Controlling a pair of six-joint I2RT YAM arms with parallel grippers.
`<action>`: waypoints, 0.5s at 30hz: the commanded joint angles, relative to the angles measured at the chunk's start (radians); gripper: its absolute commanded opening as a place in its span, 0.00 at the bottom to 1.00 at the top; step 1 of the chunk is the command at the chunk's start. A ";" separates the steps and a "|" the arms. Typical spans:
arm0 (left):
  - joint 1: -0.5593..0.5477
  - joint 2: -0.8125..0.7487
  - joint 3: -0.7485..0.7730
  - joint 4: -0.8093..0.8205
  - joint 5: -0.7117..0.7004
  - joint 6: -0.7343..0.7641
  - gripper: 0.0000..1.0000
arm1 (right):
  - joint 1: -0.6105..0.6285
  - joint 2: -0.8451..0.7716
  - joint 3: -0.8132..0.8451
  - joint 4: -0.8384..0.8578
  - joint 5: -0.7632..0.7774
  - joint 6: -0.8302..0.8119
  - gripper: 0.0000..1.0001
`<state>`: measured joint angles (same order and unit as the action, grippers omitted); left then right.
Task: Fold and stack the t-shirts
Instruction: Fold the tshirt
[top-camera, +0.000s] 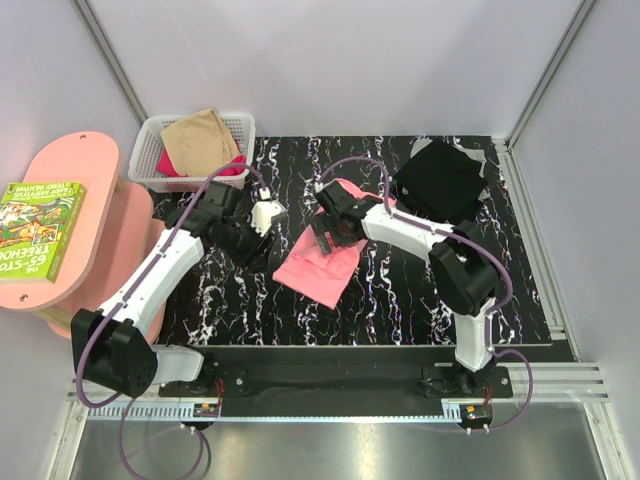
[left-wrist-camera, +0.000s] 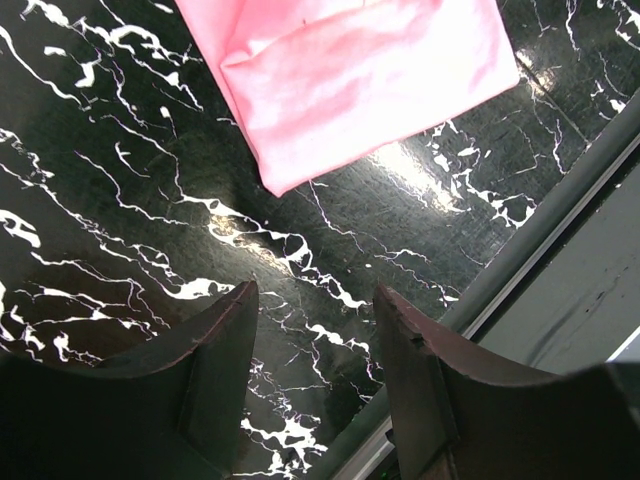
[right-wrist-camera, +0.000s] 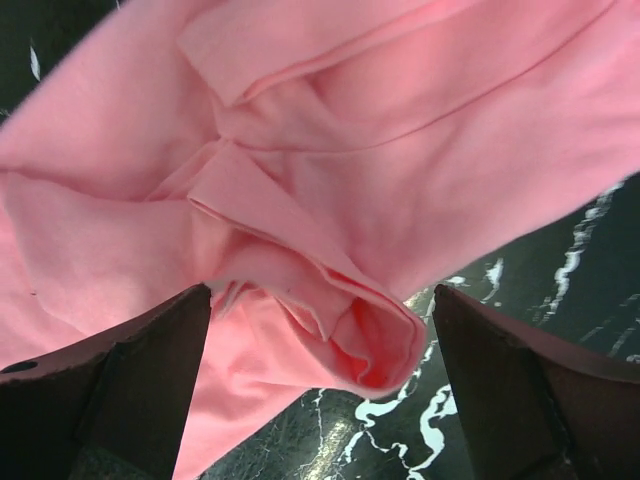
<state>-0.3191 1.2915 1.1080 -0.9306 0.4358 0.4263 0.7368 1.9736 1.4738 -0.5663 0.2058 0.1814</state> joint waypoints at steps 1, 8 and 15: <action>-0.005 -0.014 -0.007 0.026 -0.005 0.008 0.54 | 0.003 -0.165 0.089 0.020 0.101 0.007 1.00; -0.032 0.002 0.004 0.035 0.008 0.000 0.54 | 0.006 -0.277 0.042 0.008 -0.022 0.061 1.00; -0.032 -0.029 0.003 0.039 0.015 -0.004 0.54 | 0.056 -0.200 -0.069 0.028 -0.371 0.141 1.00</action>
<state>-0.3485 1.2915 1.1019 -0.9249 0.4366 0.4255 0.7582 1.7081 1.4834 -0.5415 0.0151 0.2600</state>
